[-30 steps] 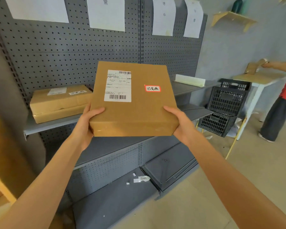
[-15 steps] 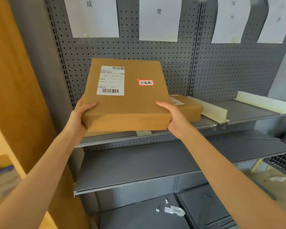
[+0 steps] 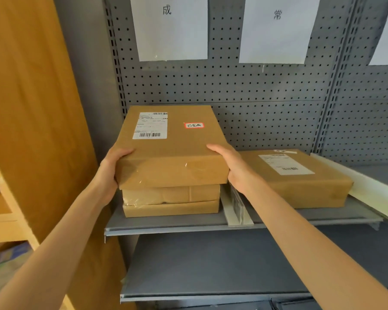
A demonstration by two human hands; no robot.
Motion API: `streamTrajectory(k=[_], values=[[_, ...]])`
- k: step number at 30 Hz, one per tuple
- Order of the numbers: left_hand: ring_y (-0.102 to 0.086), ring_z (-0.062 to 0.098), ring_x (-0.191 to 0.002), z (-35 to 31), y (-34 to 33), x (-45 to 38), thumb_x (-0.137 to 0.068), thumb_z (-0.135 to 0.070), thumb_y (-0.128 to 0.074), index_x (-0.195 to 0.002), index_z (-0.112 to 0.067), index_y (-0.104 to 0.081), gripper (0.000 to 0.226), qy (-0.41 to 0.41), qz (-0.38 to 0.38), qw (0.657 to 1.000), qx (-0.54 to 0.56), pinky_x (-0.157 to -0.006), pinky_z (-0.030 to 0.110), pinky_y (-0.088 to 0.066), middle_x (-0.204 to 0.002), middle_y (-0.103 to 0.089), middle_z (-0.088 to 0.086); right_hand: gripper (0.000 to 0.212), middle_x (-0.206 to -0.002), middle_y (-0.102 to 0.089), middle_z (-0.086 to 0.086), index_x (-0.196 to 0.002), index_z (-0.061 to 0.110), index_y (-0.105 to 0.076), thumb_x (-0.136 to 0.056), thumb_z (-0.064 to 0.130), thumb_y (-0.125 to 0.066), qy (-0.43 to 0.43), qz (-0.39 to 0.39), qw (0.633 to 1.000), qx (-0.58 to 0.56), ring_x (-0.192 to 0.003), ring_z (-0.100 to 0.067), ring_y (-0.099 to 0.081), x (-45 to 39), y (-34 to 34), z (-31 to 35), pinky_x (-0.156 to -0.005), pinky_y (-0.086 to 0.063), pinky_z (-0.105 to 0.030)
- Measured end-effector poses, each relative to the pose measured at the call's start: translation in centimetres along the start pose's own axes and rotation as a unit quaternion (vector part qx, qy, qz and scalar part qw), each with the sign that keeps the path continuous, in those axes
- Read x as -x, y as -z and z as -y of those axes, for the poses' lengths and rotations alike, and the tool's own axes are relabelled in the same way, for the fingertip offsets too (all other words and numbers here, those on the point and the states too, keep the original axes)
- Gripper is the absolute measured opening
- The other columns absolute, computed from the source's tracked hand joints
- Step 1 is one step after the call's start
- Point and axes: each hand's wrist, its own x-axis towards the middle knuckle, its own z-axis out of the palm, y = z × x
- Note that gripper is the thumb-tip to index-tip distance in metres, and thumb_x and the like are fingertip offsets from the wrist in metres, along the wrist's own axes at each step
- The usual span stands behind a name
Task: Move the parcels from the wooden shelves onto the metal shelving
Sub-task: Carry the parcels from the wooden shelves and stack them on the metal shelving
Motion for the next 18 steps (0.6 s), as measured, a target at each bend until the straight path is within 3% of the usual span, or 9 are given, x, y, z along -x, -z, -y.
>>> streamTrajectory(k=[6, 13, 18], values=[[-0.06, 0.024, -0.102, 1.3, 0.8, -3.0, -0.084, -0.038, -0.062, -0.128, -0.022, -0.052, 0.047, 0.058, -0.013, 0.998, -0.009, -0.078, 0.036, -0.05, -0.116, -0.063, 0.007, 0.043, -0.111, -0.068, 0.003, -0.12, 0.029, -0.059, -0.081, 0.042, -0.07, -0.018, -0.012, 1.0, 0.02, -0.103, -0.015, -0.062, -2.7, -1.4, -1.4, -0.08, -0.049, -0.032], [-0.062, 0.019, -0.082, 1.6, 1.3, -4.8, -0.085, -0.036, -0.061, -0.109, -0.021, -0.06, 0.029, 0.069, -0.034, 0.997, 0.009, -0.071, 0.032, -0.049, -0.094, -0.066, 0.004, 0.024, -0.105, -0.066, 0.005, -0.103, 0.033, -0.058, -0.083, 0.042, -0.066, -0.013, -0.038, 0.999, 0.032, -0.102, -0.016, -0.061, -4.0, -2.2, -2.4, -0.099, -0.045, -0.042], [-0.062, 0.02, -0.086, 1.8, 1.5, -5.0, -0.084, -0.039, -0.06, -0.117, -0.02, -0.058, 0.038, 0.072, -0.027, 0.997, 0.0, -0.077, 0.033, -0.05, -0.097, -0.066, 0.004, 0.04, -0.106, -0.067, 0.004, -0.118, 0.028, -0.057, -0.081, 0.042, -0.067, -0.008, -0.047, 0.998, 0.032, -0.103, -0.017, -0.061, -4.1, -2.5, -2.6, -0.101, -0.043, -0.043]])
